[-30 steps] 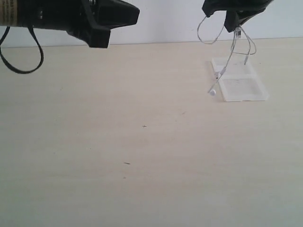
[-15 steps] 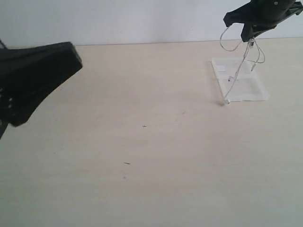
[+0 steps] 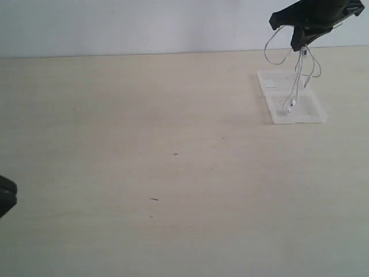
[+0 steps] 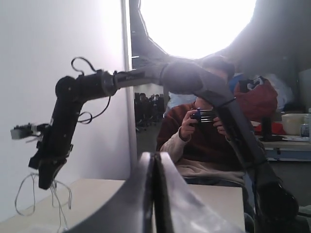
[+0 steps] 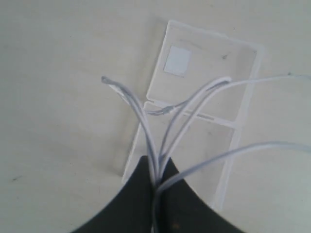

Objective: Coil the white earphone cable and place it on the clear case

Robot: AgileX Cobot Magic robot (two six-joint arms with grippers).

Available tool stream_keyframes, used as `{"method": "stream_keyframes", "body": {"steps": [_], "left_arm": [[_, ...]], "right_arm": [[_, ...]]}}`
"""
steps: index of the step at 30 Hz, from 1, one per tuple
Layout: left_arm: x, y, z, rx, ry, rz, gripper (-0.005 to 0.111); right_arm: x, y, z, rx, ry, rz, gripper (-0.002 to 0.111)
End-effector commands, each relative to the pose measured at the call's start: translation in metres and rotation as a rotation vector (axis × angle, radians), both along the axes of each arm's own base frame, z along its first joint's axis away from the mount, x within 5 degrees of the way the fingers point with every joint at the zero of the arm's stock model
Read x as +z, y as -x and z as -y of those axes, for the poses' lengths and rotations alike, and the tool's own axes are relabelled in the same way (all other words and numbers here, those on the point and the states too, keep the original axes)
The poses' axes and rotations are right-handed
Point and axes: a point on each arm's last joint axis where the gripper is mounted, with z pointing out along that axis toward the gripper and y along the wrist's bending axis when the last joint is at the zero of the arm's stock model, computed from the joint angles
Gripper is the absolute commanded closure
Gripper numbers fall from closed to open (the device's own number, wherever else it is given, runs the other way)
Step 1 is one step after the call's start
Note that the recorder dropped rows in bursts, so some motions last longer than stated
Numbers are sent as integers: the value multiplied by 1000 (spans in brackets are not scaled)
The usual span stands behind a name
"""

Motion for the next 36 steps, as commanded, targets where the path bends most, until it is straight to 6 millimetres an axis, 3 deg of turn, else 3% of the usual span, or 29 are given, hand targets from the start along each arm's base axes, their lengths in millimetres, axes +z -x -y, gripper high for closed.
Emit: {"method": "stream_keyframes", "body": {"steps": [1, 25, 32, 36], "left_arm": [[2, 6, -1, -6, 7, 35, 107], [-5, 6, 0, 5, -73, 6, 107], [-5, 6, 0, 5, -73, 6, 107], [-5, 6, 0, 5, -73, 6, 107]], "right_arm": [[-18, -6, 2, 6, 16, -29, 108], [-123, -43, 8, -33, 117, -8, 107], [-124, -43, 9, -28, 131, 1, 71], [-124, -43, 9, -28, 131, 1, 58]]}}
